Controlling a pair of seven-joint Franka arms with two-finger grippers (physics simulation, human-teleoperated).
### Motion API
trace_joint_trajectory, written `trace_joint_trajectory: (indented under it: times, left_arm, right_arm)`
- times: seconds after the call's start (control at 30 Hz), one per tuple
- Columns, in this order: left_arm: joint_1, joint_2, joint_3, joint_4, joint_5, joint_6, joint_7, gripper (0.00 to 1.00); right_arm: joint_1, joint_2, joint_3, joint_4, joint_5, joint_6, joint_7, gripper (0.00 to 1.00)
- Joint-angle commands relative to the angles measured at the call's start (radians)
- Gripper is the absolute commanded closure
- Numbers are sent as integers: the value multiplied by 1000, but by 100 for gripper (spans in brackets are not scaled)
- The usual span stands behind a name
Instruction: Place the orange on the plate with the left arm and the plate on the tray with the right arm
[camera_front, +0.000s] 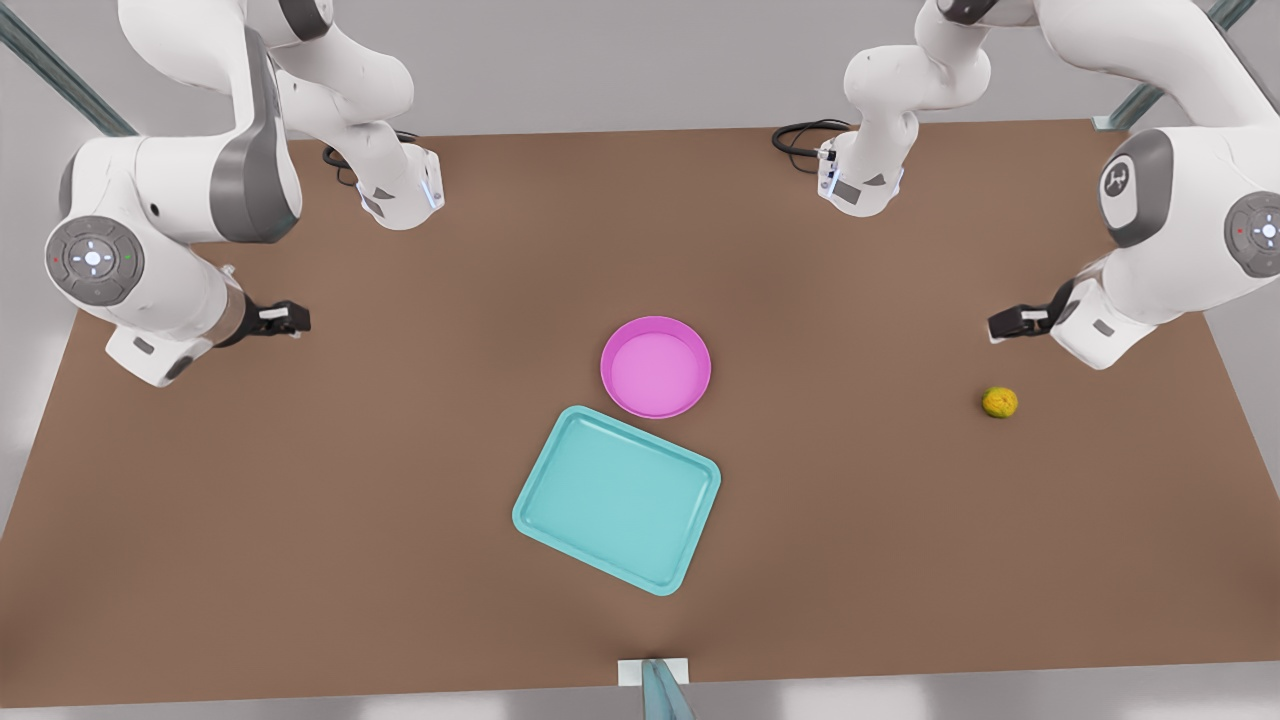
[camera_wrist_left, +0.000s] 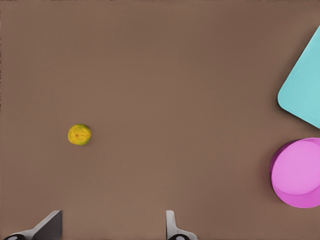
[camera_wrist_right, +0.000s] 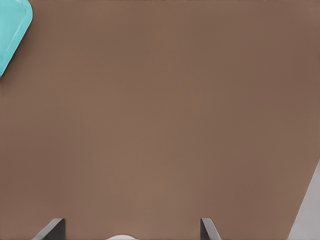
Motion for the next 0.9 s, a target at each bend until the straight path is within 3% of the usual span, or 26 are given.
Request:
trace_joint_trajectory:
  times: [0.0,0.07,0.1,0.17,0.23,0.3,0.87]
  left_arm:
    - [0,0,0,1,4,22,-31,0]
    - [3,5,0,-5,-12,28,-40,0]
    - [6,25,1,-92,-8,105,-57,0]
    - [55,98,64,-287,-6,408,143,0]
    - [132,193,135,-372,-14,638,521,0]
    - [133,233,150,-479,-16,835,608,0]
    - [147,375,195,-528,-12,837,647,0]
  right_arm:
    - [-1,-2,-1,-3,-2,47,-33,0]
    - [-1,-2,-1,-4,-2,47,-33,0]
    - [-1,1,-1,-4,-2,47,-33,0]
    - [-1,2,-1,-9,-2,47,-32,0]
    - [-1,5,-1,-12,0,47,-30,0]
    - [-1,7,-1,-12,1,49,-30,0]
    - [1,7,3,-47,17,52,-23,0]
